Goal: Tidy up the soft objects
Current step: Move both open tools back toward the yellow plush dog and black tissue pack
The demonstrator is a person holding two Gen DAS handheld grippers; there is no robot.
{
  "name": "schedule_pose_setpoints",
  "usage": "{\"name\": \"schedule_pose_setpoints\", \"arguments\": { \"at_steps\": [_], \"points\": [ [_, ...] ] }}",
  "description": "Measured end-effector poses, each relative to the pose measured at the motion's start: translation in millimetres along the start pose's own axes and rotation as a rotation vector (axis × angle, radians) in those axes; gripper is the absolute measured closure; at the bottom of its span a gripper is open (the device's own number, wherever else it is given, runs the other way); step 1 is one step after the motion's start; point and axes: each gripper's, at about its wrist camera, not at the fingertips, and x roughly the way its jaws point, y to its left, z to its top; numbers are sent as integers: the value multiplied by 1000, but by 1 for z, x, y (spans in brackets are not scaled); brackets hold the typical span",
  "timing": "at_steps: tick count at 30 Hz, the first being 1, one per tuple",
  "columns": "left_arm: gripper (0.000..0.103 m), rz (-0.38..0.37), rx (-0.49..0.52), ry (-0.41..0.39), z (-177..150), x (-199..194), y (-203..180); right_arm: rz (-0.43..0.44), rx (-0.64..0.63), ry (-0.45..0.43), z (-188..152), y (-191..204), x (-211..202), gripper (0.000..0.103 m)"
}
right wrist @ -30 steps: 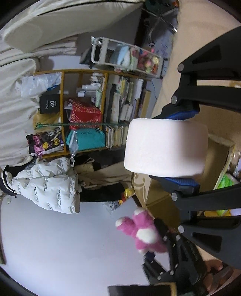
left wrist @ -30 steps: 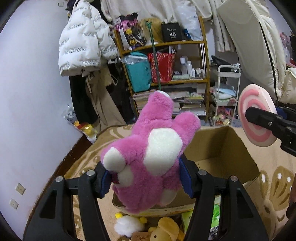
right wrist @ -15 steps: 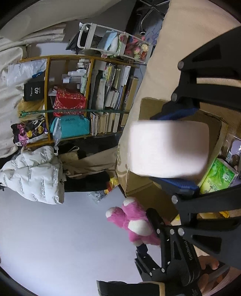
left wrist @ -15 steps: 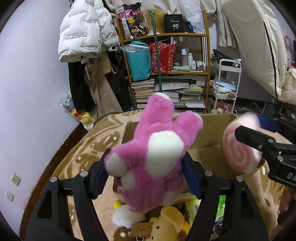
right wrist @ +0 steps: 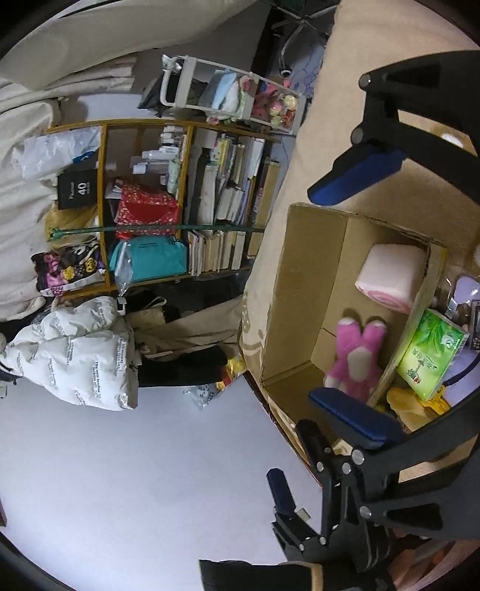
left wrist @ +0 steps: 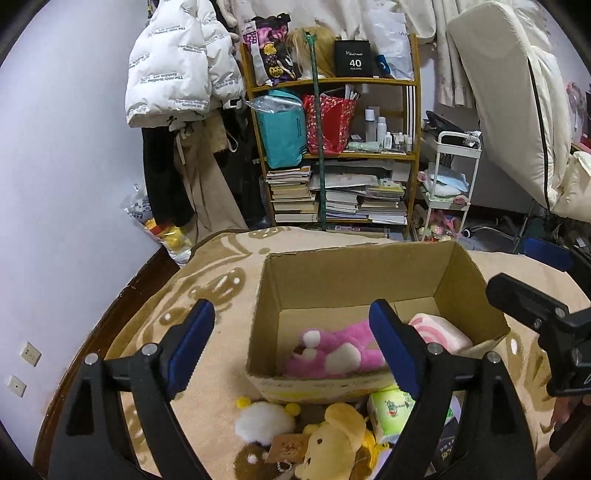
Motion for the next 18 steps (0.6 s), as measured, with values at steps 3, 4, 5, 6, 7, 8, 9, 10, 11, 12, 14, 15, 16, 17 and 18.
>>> {"name": "schedule_pose_setpoints", "arguments": {
  "at_steps": [3,4,5,6,7,8,9,10,11,12,14,15,16,17,18],
  "points": [
    [11,-5,-15,-1,-4,-14,6,-5,-4,-12,-3,6,-9,0],
    [10,-6,-21,-3,-7,-19,8,-3,1,-13,-4,7,-13,0],
    [9,-7,-24,-7,-10,-24,10,-2,5,-11,-6,9,-16,0],
    [9,-4,-25,-7,-12,-29,11,-1,8,-8,-8,10,-18,0],
    [9,-1,-23,-4,-15,-33,13,-1,11,-5,-10,11,-21,0],
    [9,3,-23,-1,-19,-37,14,-2,13,-4,-12,12,-24,0],
    [9,5,-24,2,-22,-41,15,-4,14,-3,-14,13,-26,0],
    [9,6,-27,4,-27,-44,16,-8,16,-1,-17,14,-30,0],
    [9,7,-28,8,-31,-48,17,-10,17,-2,-19,15,-33,0],
    [9,10,-28,12,-36,-51,18,-12,18,-3,-22,17,-36,0],
    [9,12,-25,23,-44,-56,18,-18,18,-5,-27,18,-42,0],
    [9,10,-23,28,-49,-58,18,-22,17,-3,-31,19,-45,0],
    [9,8,-19,35,-53,-60,19,-24,18,2,-32,20,-46,0],
    [9,9,-15,42,-57,-62,19,-26,19,12,-34,21,-47,0],
    [9,11,-13,47,-61,-63,19,-29,21,26,-37,22,-48,0]
  ]
}}
